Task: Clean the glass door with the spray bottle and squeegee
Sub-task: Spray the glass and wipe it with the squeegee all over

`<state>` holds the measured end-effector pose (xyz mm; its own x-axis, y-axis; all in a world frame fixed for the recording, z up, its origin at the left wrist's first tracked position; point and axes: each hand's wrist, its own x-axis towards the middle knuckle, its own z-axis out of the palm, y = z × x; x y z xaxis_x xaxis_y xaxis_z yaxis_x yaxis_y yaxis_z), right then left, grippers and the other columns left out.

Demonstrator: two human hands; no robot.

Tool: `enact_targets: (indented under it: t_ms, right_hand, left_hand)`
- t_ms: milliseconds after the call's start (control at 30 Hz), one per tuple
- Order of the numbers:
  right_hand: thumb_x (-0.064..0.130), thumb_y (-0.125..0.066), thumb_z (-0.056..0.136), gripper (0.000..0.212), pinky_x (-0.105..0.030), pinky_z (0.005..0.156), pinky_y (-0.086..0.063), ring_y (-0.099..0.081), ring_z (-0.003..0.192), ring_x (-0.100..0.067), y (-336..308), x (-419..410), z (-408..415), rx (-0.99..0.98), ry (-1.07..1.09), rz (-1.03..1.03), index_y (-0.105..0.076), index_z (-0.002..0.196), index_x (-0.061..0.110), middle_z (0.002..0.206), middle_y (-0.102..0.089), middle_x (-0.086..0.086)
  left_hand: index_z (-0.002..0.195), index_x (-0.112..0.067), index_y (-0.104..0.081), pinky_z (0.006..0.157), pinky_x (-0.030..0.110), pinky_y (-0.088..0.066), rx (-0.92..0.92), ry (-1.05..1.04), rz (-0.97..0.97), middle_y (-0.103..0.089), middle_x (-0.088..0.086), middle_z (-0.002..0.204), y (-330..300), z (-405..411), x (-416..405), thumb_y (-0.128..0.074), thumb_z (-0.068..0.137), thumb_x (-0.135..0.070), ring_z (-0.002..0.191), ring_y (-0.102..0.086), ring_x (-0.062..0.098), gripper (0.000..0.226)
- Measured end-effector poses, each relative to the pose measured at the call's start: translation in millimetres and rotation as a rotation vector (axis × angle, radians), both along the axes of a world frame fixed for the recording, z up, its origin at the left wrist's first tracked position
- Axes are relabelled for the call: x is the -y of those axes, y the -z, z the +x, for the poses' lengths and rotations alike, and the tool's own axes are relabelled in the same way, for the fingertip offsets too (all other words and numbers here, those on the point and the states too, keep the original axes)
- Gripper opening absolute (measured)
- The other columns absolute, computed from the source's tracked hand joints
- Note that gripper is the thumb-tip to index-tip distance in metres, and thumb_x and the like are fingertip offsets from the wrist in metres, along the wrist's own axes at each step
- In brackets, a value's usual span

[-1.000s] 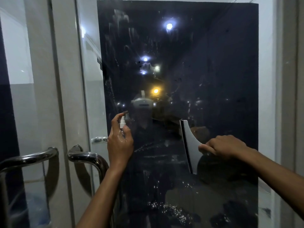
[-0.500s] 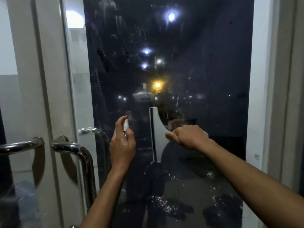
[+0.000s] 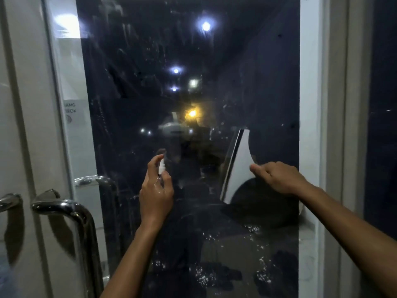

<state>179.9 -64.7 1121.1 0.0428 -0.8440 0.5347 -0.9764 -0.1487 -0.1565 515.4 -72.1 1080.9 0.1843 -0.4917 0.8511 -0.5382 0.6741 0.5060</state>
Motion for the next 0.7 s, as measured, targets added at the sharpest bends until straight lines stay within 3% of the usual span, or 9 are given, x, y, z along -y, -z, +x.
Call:
enact_targets:
  t_ms: [133, 300, 467, 600, 700]
  right_hand:
    - [0.061, -0.028, 0.101, 0.064, -0.034, 0.065, -0.042, -0.059, 0.068, -0.021, -26, 12, 38, 0.468, -0.153, -0.164, -0.051, 0.062, 0.017, 0.066, -0.060, 0.000]
    - [0.058, -0.024, 0.105, 0.064, -0.033, 0.058, -0.035, -0.052, 0.059, -0.015, -32, 33, 76, 0.789, -0.117, -0.207, -0.052, 0.062, 0.018, 0.062, -0.056, 0.002]
    - [0.057, -0.026, 0.105, 0.063, -0.034, 0.074, -0.041, -0.061, 0.085, -0.028, 40, 36, 88, 0.924, -0.004, -0.131, -0.065, 0.082, 0.013, 0.086, -0.066, -0.008]
    - [0.054, -0.028, 0.105, 0.060, -0.033, 0.067, -0.039, -0.054, 0.068, -0.022, 125, 26, 94, 0.996, 0.058, -0.054, -0.053, 0.062, 0.021, 0.065, -0.055, 0.000]
    - [0.054, -0.030, 0.105, 0.062, -0.032, 0.063, -0.042, -0.058, 0.061, -0.018, 165, 12, 96, 1.030, 0.100, -0.034, -0.059, 0.063, 0.017, 0.062, -0.060, -0.003]
  left_hand:
    - [0.139, -0.037, -0.039, 0.059, 0.031, -0.049, -0.004, 0.035, -0.031, -0.064, 0.002, 0.107, -15, 2, 3, -0.037, 0.102, -0.032, 0.074, -0.061, 0.008, 0.038]
    - [0.138, -0.037, -0.040, 0.055, 0.025, -0.040, -0.008, 0.046, -0.068, -0.063, 0.004, 0.098, -24, 3, 7, -0.035, 0.100, -0.034, 0.068, -0.059, 0.009, 0.039]
    - [0.139, -0.037, -0.040, 0.054, 0.026, -0.041, -0.013, 0.067, -0.059, -0.064, 0.003, 0.098, -17, 3, 9, -0.038, 0.103, -0.027, 0.066, -0.060, 0.010, 0.037]
    - [0.139, -0.036, -0.040, 0.055, 0.027, -0.045, -0.016, 0.079, -0.024, -0.065, 0.002, 0.103, -3, 5, 5, -0.038, 0.103, -0.030, 0.068, -0.060, 0.007, 0.036]
    - [0.139, -0.033, -0.040, 0.057, 0.032, -0.050, -0.018, 0.086, 0.008, -0.065, 0.004, 0.100, 7, 7, -1, -0.039, 0.103, -0.029, 0.069, -0.061, 0.010, 0.037]
